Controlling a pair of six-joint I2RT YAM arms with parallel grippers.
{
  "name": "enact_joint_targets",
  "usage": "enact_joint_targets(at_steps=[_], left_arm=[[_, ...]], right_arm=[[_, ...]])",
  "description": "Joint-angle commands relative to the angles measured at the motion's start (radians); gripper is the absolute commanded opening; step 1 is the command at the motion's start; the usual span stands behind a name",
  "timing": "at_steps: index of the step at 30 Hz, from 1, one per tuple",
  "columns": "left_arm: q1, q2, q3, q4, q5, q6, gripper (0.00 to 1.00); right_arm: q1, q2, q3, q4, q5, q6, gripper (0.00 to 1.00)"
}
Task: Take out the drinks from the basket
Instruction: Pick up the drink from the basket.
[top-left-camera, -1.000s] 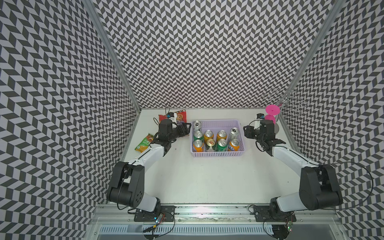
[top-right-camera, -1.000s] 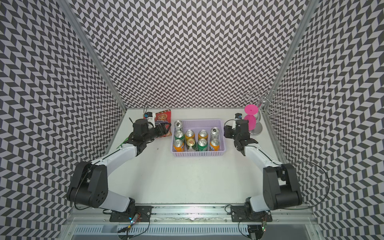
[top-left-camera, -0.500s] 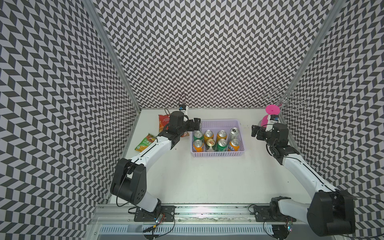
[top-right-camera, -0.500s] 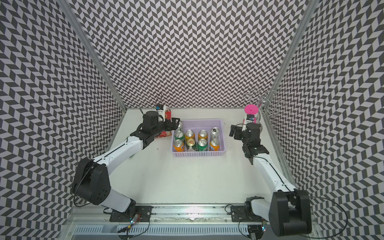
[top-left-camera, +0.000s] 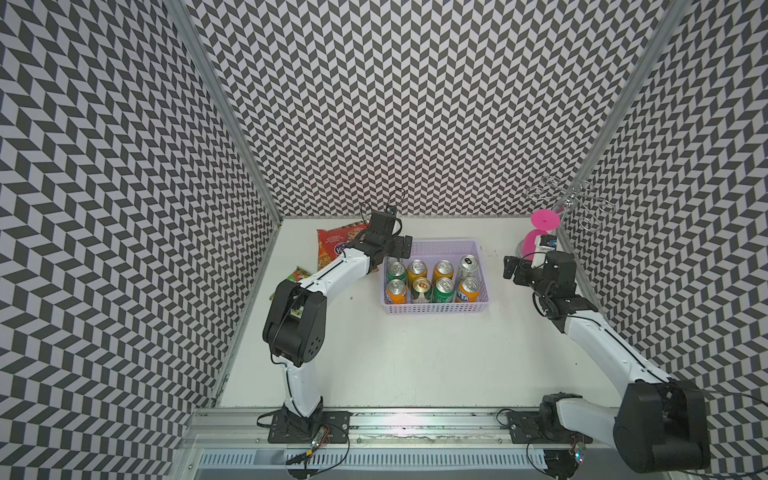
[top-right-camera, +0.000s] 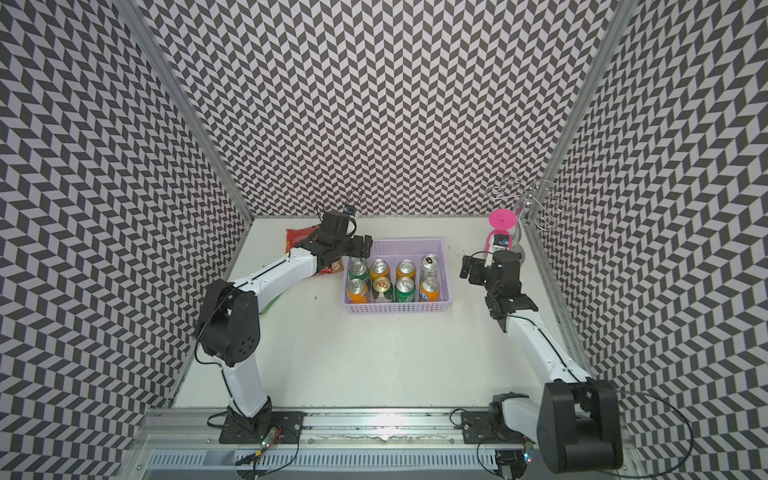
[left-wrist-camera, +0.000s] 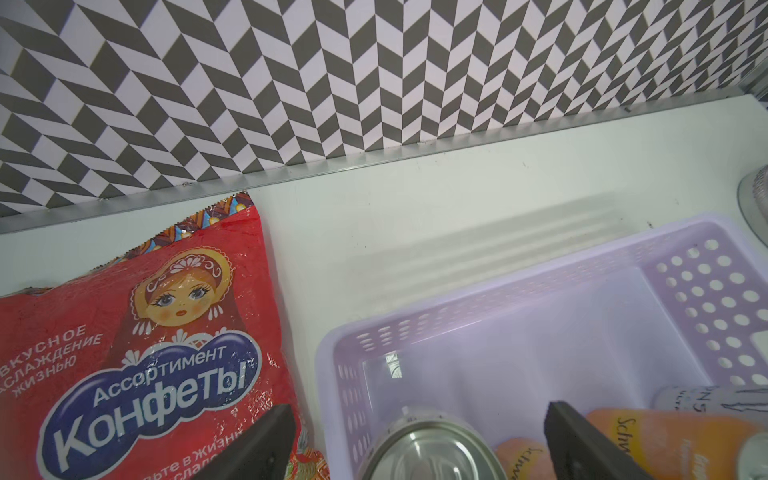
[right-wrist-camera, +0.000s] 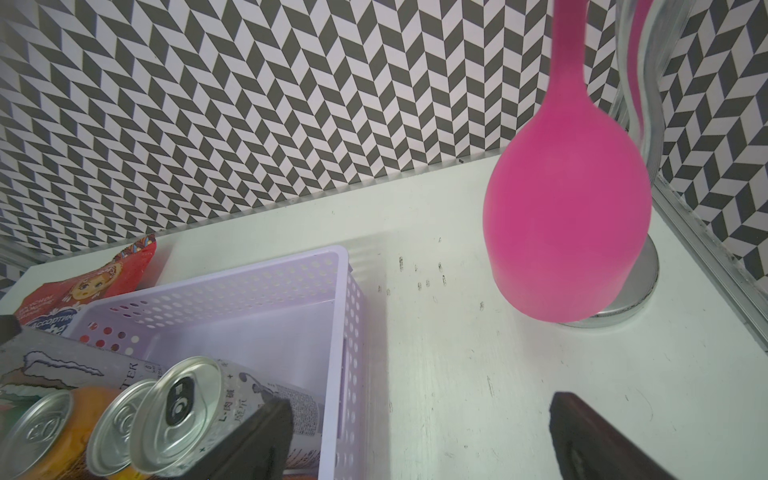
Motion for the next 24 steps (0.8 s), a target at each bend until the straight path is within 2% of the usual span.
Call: enact_joint_targets(at_steps=[1,6,12,24], left_arm=[[-0.016,0.029,0.044,-0.073,-0.044,0.026,0.95],[-0.016,0.052,0.054,-0.080,-0.053,0.012,0.91],[-0.020,0.056,0.051,-0.085,-0.048,-0.003,0.81],[-0.025,0.005,0.060,-0.095,-0.026,-0.012,0.48]], right_arm=[[-0.003,-0.024,-0.014,0.065,-0.002,-0.010,1.00],[-0.002,-0.023,-0.017,0.065,-0.004,-0.008,1.00],[-0.002,-0.022,-0.025,0.073,-0.002,-0.005,1.00],[-0.003,-0.037,-0.033,0.079,-0.002,-0.003,1.00]])
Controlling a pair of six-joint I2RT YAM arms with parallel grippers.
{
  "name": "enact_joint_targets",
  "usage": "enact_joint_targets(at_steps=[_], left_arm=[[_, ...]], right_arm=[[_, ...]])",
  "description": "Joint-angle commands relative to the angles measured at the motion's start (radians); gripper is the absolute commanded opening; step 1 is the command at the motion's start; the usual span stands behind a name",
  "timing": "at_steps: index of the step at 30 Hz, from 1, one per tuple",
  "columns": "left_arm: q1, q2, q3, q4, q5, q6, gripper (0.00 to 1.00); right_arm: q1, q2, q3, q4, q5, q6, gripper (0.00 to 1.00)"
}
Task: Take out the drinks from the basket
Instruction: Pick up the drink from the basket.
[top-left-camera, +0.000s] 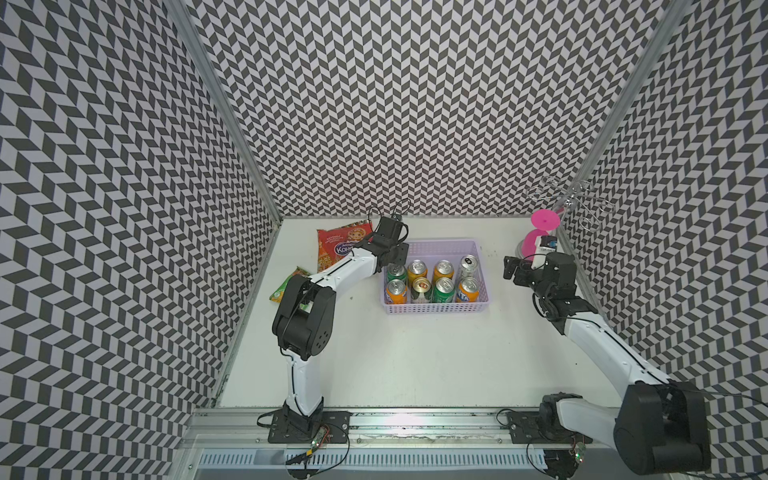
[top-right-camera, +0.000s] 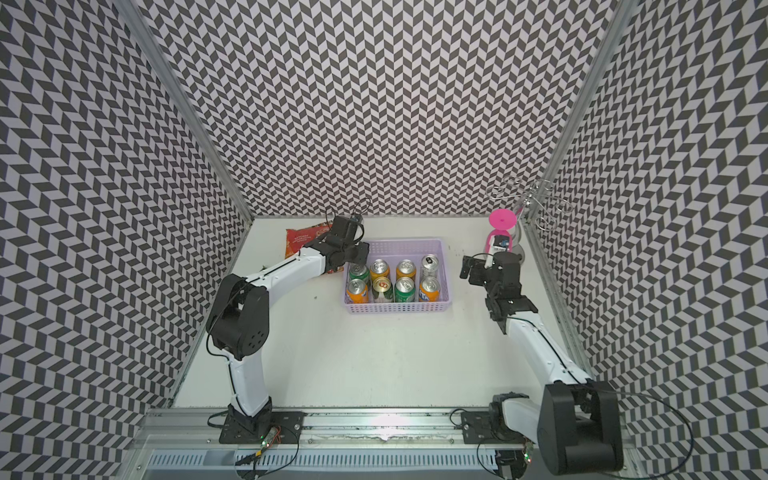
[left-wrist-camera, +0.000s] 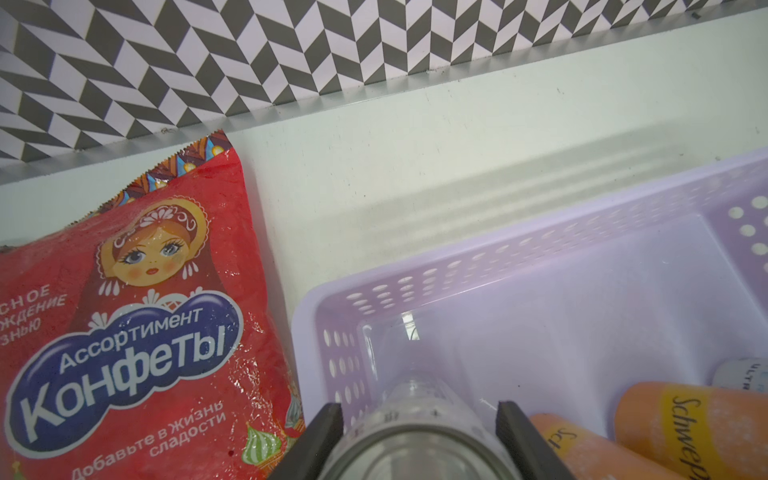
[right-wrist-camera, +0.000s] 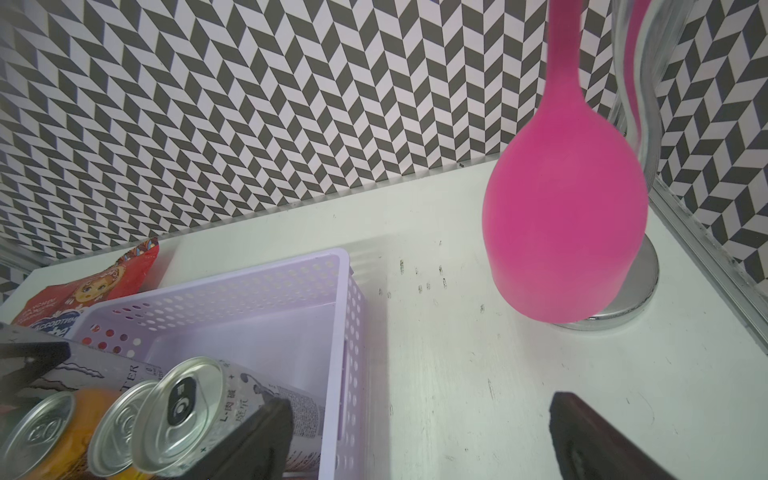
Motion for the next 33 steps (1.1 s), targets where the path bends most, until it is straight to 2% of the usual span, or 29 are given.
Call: enact_joint_targets(at_steps=[1,19,33], left_arm=[[-0.008,-0.052,0.042,-0.018,0.012,-0.004,0.47],[-0.016,-0.261,0.037,-0.039,0.000,-0.009,0.37],[-0.017,-0.547,-0.081,-0.076,-0.069,-0.022,0.33]], right_arm=[[-0.003,-0.030,-0.015,0.054,-0.002,-0.004,1.00],[-0.003,-0.040,-0.019,0.053,-0.007,-0.011,1.00],[-0.003,-0.045,-0.015,0.053,-0.031,-0.013,1.00]])
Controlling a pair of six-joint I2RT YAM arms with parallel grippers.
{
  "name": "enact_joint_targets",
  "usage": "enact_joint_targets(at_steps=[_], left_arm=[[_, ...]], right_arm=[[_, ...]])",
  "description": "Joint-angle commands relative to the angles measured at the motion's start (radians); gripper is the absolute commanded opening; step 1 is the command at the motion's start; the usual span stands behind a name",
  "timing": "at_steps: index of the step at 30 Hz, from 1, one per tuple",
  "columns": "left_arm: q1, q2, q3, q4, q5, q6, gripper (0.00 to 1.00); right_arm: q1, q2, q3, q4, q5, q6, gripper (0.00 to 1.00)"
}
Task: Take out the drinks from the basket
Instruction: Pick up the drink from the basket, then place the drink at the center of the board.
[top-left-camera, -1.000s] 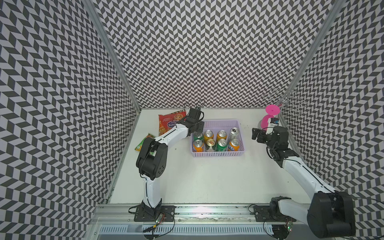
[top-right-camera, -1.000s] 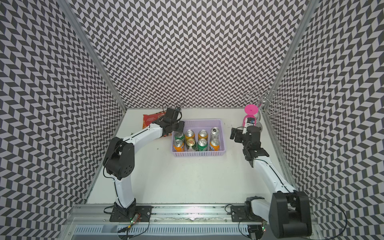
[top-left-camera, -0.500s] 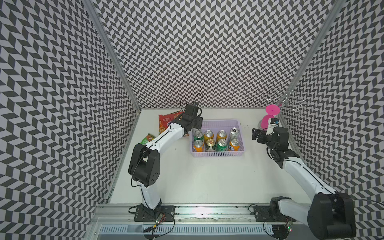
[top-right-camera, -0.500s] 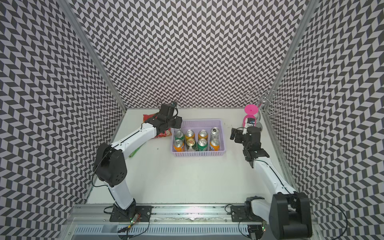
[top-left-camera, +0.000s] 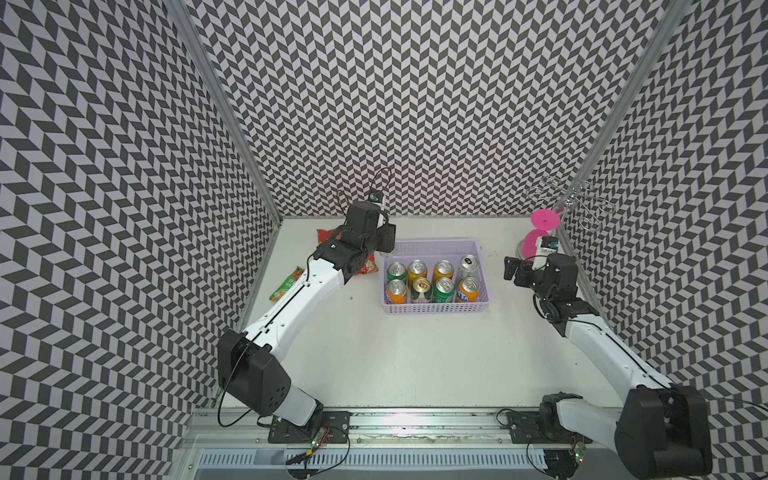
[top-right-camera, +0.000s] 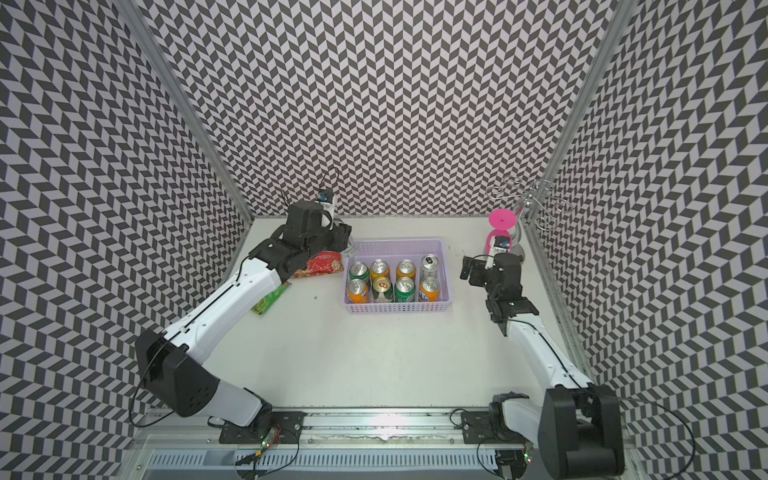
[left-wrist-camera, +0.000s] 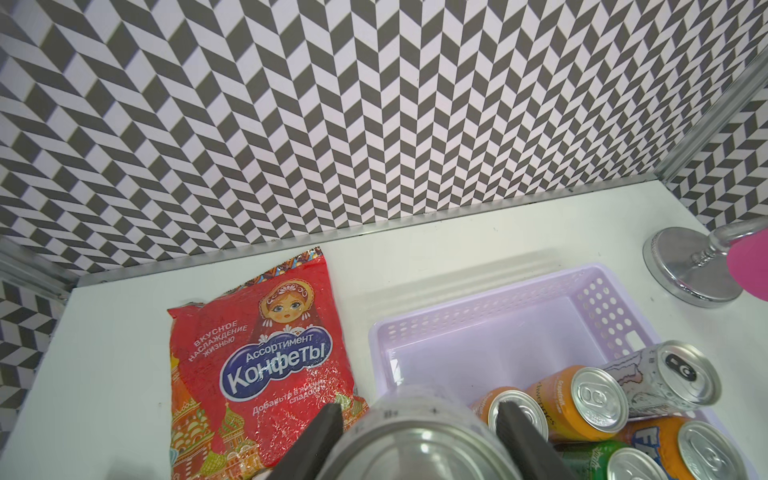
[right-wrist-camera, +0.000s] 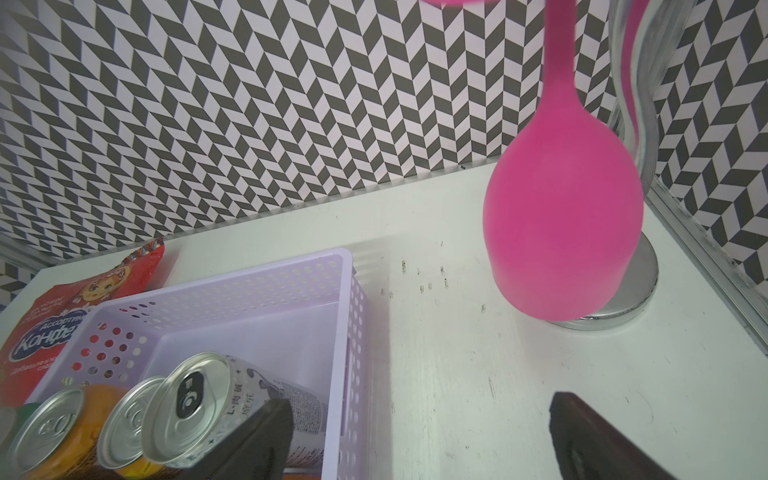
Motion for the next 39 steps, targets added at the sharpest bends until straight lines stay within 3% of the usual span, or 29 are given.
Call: enact_joint_targets(at_steps=[1,11,19,28,39], left_arm=[[-0.005,-0.107,-0.034,0.025,-0.039,-0.019,0.33],[-0.007,-0.338,-0.228,-0.051,-0.050,-0.083,0.32],[-0.008,-0.439,-0.383,-0.099,-0.041,-0.139,0.32],[-0.010,-0.446,-0.514,-0.058,-0.038,-0.193,0.33],[-0.010,-0.346,-0.622,0.035,0.009,-0.219,0.33]], right_arm=[[-0.003,-0.029,-0.004,0.052,-0.013,-0.011,1.00],[-0.004,-0.028,-0.001,0.051,-0.019,-0.011,1.00],[-0.003,-0.026,0.001,0.051,-0.022,-0.012,1.00],[-0.002,-0.023,0.001,0.051,-0.022,-0.013,1.00],[-0.003,-0.017,0.004,0.051,-0.025,-0.013,1.00]])
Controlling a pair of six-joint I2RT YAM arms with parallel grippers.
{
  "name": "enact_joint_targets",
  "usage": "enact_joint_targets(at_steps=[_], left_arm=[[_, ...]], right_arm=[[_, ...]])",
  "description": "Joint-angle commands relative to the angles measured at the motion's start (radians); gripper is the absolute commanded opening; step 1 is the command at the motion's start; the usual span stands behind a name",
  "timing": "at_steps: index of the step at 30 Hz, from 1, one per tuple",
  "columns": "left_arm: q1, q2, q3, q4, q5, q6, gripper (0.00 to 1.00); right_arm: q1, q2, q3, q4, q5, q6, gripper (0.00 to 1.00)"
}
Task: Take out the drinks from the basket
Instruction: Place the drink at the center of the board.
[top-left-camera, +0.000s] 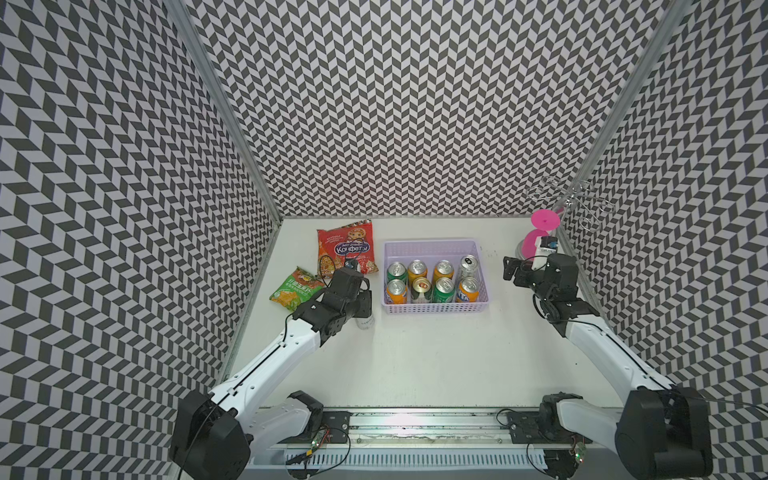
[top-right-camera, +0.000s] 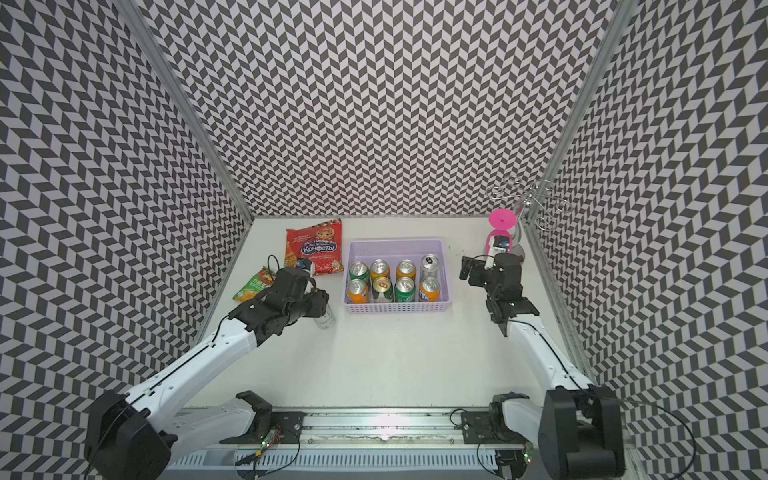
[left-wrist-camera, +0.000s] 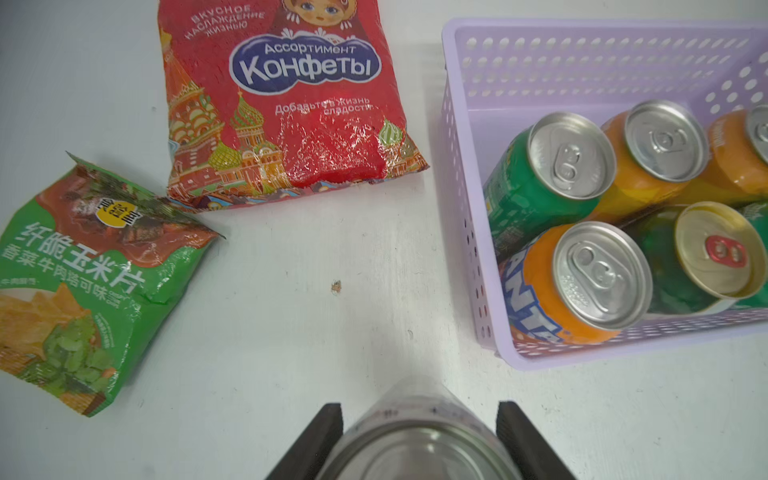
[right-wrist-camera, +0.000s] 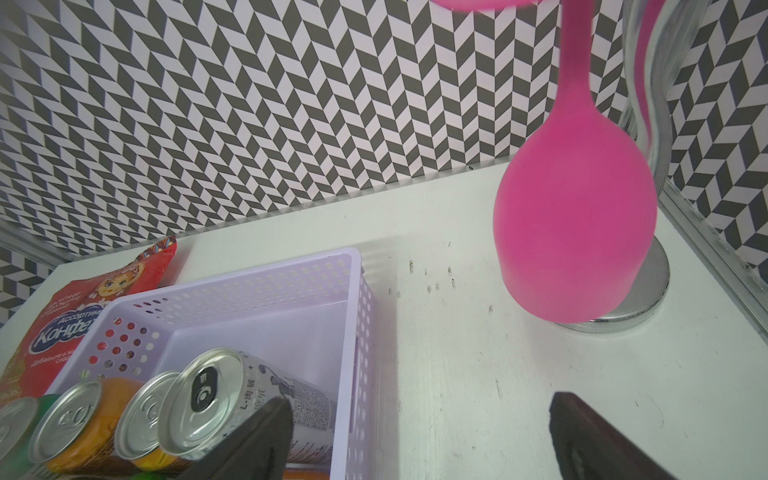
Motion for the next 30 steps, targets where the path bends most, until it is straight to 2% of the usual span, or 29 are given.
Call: enact_joint_targets(at_steps=[1,10,14,22,30], left_arm=[[-0.006,0.015,0.004,0.104,0.017,-0.016,0.33],[-0.022,0.023,-0.015,0.096,-0.006,-0.029,0.34],[-0.029,0.027,-0.023,0.099,-0.013,-0.030,0.38],[-0.044,0.045,-0.025,0.092,-0.027,-0.030,0.53],[-0.047,0.023,-0.004,0.083,-0.006,-0.019,0.76]], right_arm=[[-0.003,-0.012,0.005,0.051,-0.005,-0.012,1.00],[-0.003,-0.011,0.004,0.053,-0.013,-0.012,1.00],[-0.002,-0.012,0.004,0.053,-0.016,-0.011,0.99],[-0.004,-0.013,0.004,0.054,-0.016,-0.011,0.99],[-0.003,-0.017,0.004,0.052,-0.018,-0.012,1.00]])
